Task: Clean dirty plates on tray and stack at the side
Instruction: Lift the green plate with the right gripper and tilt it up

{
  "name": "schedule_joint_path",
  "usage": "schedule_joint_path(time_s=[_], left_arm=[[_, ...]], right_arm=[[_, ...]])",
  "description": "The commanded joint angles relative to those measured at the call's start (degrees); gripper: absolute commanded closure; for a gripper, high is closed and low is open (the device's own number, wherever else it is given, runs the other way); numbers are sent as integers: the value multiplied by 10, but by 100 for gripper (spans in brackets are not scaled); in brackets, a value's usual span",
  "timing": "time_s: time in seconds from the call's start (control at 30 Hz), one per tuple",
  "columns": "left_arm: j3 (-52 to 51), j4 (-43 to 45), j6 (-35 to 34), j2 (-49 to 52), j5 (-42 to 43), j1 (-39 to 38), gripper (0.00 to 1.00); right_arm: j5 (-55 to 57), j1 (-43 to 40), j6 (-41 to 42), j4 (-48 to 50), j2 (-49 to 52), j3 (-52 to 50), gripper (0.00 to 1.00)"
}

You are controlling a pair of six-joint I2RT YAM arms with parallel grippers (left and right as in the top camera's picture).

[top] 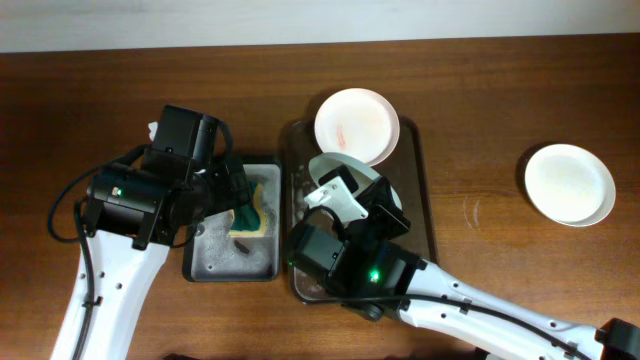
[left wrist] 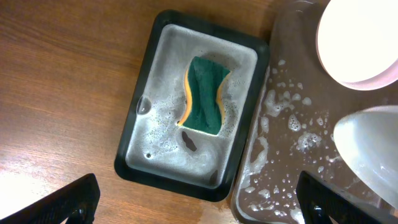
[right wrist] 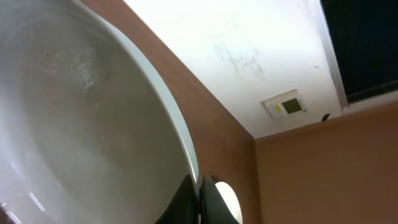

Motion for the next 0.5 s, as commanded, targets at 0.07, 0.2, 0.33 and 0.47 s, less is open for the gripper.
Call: schedule_joint_path(time_s=[0.07,0.2,0.33,0.47], left_arm=[[0,1,-1,-8,0,0,1],[0,1,-1,-8,0,0,0],[0,1,-1,-8,0,0,0],[0,1,-1,-8,0,0,0]], right_arm=[[3,-12,-43,27,-13,17,96],[-36,-11,-85,35,-14,25,96],[-47,-1,-136,40,-14,28,96],[-31,2,-130,40,-14,28,96]])
